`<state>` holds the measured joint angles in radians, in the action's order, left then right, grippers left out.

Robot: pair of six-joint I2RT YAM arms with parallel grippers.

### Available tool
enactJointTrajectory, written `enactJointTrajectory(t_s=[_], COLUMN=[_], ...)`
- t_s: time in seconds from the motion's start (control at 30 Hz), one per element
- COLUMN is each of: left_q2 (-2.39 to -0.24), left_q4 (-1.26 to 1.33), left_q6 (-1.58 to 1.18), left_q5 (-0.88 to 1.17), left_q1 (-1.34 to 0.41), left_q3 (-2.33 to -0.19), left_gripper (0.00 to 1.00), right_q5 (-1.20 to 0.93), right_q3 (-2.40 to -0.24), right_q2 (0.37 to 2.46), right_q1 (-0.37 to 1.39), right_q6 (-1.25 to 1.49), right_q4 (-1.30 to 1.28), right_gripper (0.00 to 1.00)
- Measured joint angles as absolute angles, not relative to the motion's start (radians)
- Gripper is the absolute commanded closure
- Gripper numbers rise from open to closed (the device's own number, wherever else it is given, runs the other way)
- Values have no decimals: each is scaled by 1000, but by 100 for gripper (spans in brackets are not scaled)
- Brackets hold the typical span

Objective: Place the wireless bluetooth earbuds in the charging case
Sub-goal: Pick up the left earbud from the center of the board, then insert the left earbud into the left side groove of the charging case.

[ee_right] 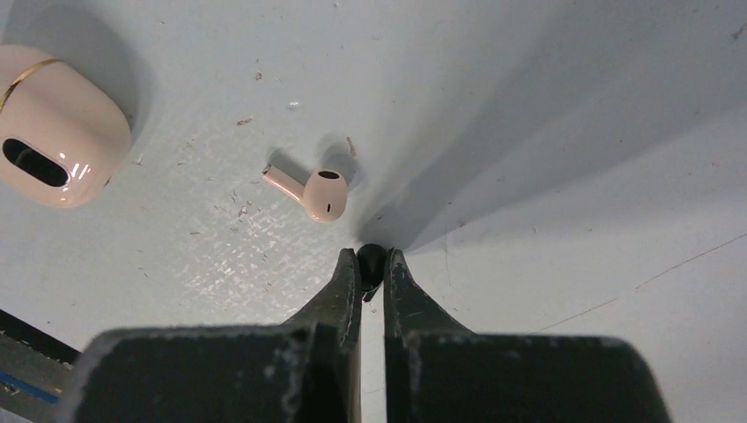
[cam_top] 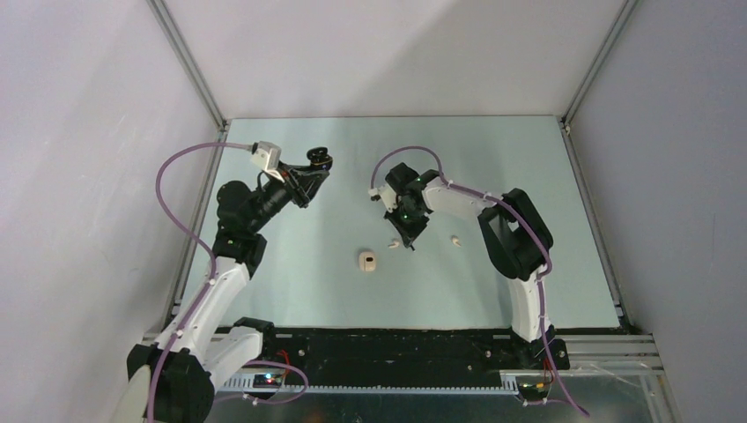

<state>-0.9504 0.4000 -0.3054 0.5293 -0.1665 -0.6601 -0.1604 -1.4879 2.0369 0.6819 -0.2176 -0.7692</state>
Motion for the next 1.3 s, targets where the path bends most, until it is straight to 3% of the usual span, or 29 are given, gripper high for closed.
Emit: enactJointTrajectory(t_s=[0.17,0.37,0.53,0.63,0.83,1.3], left_q2=[-992,-1141,-1250,-1271,-1279,-1269], left_q4=[418,491,551,602,688,736], left_q6=[-307,-342,-384,-403,-444,-525], left_q5=[554,658,736,786,884,975], left_q1=[-165,-166,-192,-233,-295,-301], left_q3=[-660,-702,-814,-868,-899,-898], left_gripper=[100,100,100,100,100,100], right_q5=[-202,-368,-482,-481,-441,-403], right_q3=[-1484,-1396,-1249,-1189,-1198,-1197], right_q2=[2004,1659,1259,1156,1247,1352], right_q1=[652,564,524,588,715,765], right_q6=[-223,-239,-207,-190,-197,-255], right_q4=[-773,-675,-313,-33,336,612], right_gripper=[100,100,100,100,100,100])
